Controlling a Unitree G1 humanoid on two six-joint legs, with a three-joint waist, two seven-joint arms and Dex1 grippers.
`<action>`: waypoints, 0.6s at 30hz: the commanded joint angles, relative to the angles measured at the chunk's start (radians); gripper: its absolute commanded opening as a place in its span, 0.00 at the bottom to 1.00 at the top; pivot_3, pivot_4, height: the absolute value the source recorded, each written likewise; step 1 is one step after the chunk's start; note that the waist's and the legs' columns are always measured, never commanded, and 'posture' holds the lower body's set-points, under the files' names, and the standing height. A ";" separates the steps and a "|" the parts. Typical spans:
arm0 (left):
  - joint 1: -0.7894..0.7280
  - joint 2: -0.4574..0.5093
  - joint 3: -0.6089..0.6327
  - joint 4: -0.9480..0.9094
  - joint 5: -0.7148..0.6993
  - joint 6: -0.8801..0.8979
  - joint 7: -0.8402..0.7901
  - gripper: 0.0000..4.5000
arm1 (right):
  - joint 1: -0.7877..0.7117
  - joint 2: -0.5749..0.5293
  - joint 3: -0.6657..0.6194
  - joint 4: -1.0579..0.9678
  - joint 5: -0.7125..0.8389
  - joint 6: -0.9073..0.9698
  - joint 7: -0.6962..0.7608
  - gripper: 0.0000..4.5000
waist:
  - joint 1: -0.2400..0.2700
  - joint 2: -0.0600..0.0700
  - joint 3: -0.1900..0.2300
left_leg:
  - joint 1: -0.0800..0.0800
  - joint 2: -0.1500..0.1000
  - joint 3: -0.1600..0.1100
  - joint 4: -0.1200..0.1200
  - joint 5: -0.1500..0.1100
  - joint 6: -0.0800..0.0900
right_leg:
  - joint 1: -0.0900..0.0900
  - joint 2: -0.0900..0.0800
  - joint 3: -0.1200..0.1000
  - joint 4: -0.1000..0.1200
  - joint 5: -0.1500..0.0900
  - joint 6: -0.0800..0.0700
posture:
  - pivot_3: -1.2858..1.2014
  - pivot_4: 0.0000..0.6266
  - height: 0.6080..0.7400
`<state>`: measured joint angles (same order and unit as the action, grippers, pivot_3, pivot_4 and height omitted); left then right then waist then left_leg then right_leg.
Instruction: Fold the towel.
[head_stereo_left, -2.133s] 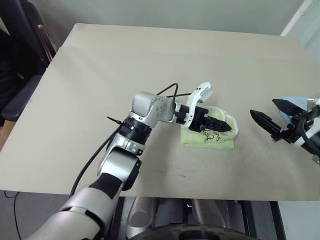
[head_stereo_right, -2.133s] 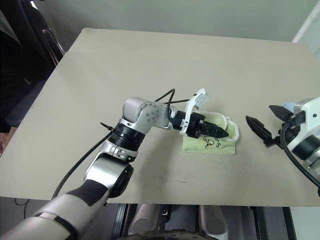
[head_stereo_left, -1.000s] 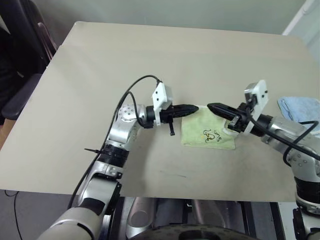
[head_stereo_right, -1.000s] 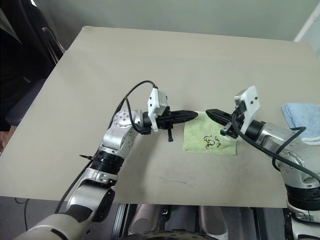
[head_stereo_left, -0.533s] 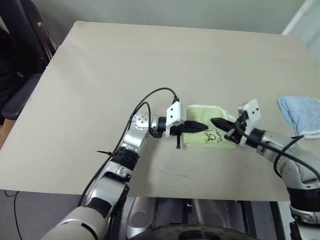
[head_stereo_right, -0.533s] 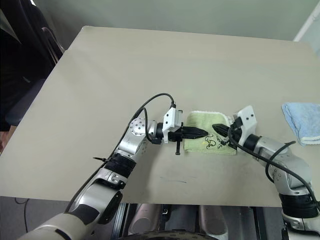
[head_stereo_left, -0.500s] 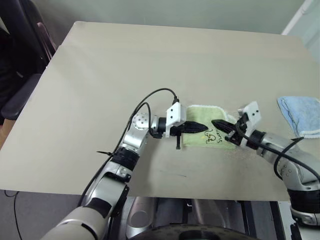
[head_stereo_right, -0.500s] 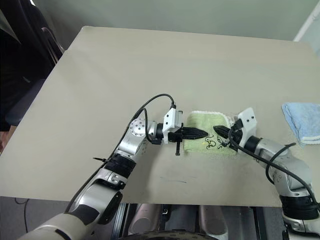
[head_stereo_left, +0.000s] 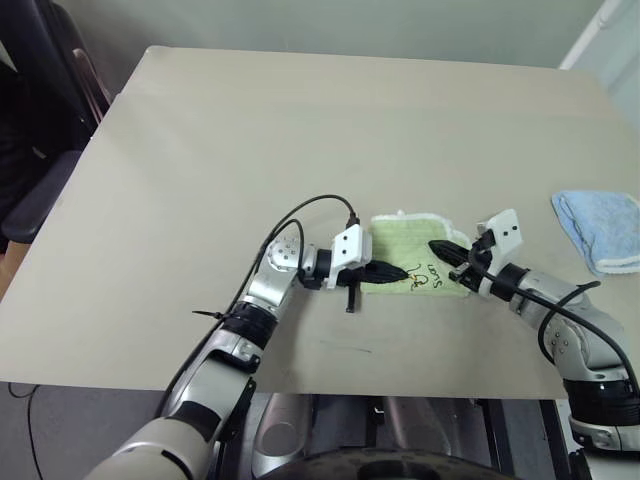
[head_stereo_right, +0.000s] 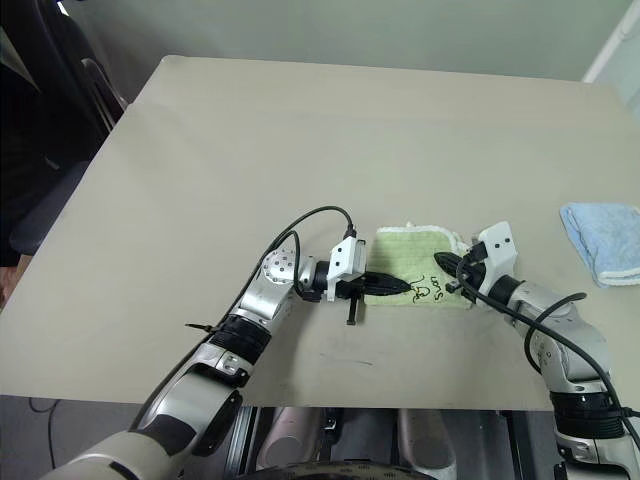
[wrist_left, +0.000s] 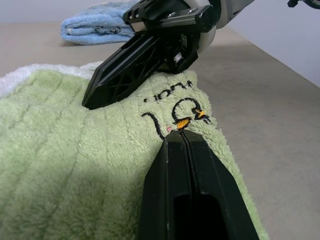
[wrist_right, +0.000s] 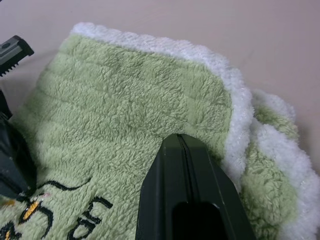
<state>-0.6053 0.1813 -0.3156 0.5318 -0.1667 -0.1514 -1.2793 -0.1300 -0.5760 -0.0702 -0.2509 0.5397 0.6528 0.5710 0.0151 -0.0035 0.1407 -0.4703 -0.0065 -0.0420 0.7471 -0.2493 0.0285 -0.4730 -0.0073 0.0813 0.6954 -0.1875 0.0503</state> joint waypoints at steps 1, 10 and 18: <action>-0.013 0.000 0.013 -0.030 -0.037 0.092 -0.024 0.08 | -0.019 -0.012 -0.033 -0.032 0.035 0.012 0.040 0.00 | 0.000 0.000 0.000 | 0.000 0.000 0.000 0.000 0.000 0.000 | 0.000 0.000 0.000 0.000 0.000 0.000 | 0.52 0.24 0.68; -0.061 0.029 0.120 -0.098 -0.134 0.202 -0.017 0.75 | -0.066 -0.030 -0.106 -0.109 0.158 0.088 0.071 0.00 | -0.001 0.000 0.000 | 0.000 0.000 0.000 0.000 0.000 0.000 | -0.001 0.000 0.000 0.000 0.002 -0.004 | 0.52 0.24 0.68; -0.115 0.203 0.274 -0.385 -0.441 0.756 -0.005 1.00 | -0.055 -0.074 -0.262 -0.244 0.366 0.169 0.073 0.27 | -0.003 0.000 0.000 | -0.001 0.000 0.002 -0.001 0.001 -0.002 | -0.001 0.000 0.000 0.000 0.001 -0.005 | 0.52 0.24 0.68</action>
<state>-0.7042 0.3720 -0.0733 0.1916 -0.5527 0.5179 -1.2983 -0.1834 -0.6367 -0.2880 -0.4481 0.8623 0.8143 0.6399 0.0122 -0.0034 0.1407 -0.4705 -0.0062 -0.0403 0.7454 -0.2485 0.0270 -0.4742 -0.0070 0.0815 0.6953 -0.1861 0.0451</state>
